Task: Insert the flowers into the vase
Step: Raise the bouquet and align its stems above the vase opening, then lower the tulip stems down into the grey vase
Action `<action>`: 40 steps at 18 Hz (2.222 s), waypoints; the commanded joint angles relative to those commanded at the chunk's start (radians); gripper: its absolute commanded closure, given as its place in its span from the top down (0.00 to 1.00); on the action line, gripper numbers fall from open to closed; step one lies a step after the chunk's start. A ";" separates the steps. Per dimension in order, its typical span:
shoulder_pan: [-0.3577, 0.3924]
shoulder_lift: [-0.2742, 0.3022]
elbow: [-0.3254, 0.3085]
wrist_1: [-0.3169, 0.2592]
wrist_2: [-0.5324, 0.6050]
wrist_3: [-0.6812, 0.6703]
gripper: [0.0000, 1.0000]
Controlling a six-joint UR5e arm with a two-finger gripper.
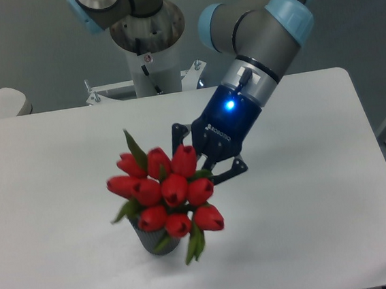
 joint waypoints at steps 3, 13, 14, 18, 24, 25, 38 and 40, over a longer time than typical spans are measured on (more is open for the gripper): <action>0.002 -0.002 -0.003 0.002 -0.068 0.006 0.21; -0.011 0.002 -0.078 0.002 -0.236 0.169 0.22; -0.009 0.003 -0.092 0.002 -0.238 0.169 0.22; -0.012 0.003 -0.107 0.003 -0.238 0.195 0.21; -0.015 0.005 -0.147 0.003 -0.238 0.242 0.21; -0.015 0.005 -0.150 0.002 -0.238 0.255 0.21; -0.014 0.000 -0.268 0.003 -0.238 0.396 0.21; -0.012 -0.006 -0.285 0.003 -0.238 0.419 0.22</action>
